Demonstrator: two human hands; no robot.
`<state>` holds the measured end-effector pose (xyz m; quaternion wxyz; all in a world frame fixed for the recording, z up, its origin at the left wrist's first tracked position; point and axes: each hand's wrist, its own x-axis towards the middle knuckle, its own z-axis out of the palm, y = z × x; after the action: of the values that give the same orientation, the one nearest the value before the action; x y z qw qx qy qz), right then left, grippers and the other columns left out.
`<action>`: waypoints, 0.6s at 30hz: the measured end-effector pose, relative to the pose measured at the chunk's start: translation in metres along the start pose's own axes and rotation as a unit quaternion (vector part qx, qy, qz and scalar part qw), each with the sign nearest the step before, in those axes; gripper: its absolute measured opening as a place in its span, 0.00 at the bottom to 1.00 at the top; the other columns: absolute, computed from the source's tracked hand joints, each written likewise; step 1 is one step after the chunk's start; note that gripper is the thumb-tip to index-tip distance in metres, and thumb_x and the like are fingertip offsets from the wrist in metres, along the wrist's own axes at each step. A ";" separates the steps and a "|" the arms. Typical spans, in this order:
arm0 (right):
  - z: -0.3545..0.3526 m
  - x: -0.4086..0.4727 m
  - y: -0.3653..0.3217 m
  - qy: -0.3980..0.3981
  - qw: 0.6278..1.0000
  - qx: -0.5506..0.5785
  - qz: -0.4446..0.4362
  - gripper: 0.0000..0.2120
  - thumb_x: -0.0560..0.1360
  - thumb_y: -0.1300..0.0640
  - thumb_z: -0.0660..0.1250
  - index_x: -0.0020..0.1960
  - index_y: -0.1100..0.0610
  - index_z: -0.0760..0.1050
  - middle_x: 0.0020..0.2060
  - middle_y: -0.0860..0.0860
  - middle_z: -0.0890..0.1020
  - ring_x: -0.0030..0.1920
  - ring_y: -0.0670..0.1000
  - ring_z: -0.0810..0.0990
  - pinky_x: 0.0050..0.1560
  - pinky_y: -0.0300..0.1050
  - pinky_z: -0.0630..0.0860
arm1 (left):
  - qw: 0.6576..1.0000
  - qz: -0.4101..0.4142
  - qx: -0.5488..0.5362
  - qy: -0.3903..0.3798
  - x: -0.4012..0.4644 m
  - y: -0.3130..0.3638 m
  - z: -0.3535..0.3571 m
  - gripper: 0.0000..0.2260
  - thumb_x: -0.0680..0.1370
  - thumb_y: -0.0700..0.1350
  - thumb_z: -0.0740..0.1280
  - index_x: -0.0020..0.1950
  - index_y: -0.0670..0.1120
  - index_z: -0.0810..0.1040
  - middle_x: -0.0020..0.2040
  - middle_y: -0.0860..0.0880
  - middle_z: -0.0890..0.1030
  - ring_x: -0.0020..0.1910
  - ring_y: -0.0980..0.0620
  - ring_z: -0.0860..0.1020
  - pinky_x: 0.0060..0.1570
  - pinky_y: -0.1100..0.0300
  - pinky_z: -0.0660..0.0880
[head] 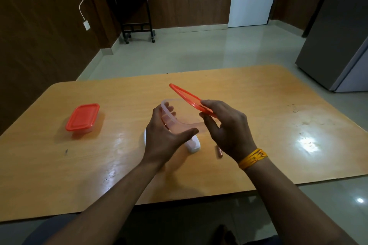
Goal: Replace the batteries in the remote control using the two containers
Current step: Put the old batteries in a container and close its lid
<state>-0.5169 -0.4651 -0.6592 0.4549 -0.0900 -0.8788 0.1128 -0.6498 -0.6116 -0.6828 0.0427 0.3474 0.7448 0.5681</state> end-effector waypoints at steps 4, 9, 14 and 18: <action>-0.001 -0.002 0.012 0.001 1.000 -0.003 0.023 0.10 0.79 0.60 0.74 0.59 0.62 0.83 0.53 0.57 0.88 0.49 0.58 0.88 0.47 0.53 0.86 | 1.000 -0.011 -0.007 0.009 0.003 -0.003 0.004 0.50 0.62 0.60 0.85 0.78 0.51 0.66 0.73 0.53 0.77 0.69 0.54 0.79 0.61 0.66 0.77; 0.001 0.003 0.022 0.033 0.993 0.008 0.111 0.04 0.80 0.59 0.72 0.52 0.59 0.84 0.40 0.54 0.87 0.37 0.57 0.84 0.36 0.48 0.78 | 0.999 -0.040 -0.015 -0.009 0.001 -0.008 0.013 0.49 0.61 0.60 0.85 0.77 0.51 0.67 0.71 0.53 0.77 0.68 0.52 0.79 0.64 0.56 0.80; -0.020 0.004 0.063 0.104 0.958 0.033 0.267 0.08 0.81 0.55 0.69 0.52 0.59 0.84 0.38 0.56 0.86 0.37 0.59 0.81 0.37 0.53 0.77 | 0.999 -0.041 -0.014 -0.012 0.003 -0.005 0.034 0.47 0.58 0.67 0.82 0.72 0.57 0.67 0.70 0.56 0.77 0.67 0.53 0.79 0.65 0.52 0.79; -0.045 -0.013 0.099 0.142 0.913 0.055 0.377 0.11 0.82 0.52 0.69 0.55 0.59 0.86 0.43 0.53 0.86 0.43 0.55 0.83 0.46 0.57 0.83 | 0.999 -0.042 -0.009 0.003 0.013 0.011 0.059 0.42 0.62 0.61 0.85 0.70 0.57 0.67 0.65 0.56 0.77 0.63 0.53 0.78 0.61 0.57 0.78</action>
<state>-0.4674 -0.3682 -0.6715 0.5028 -0.4050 -0.6980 0.3099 -0.6276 -0.5544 -0.6893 0.0674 0.3141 0.7536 0.5734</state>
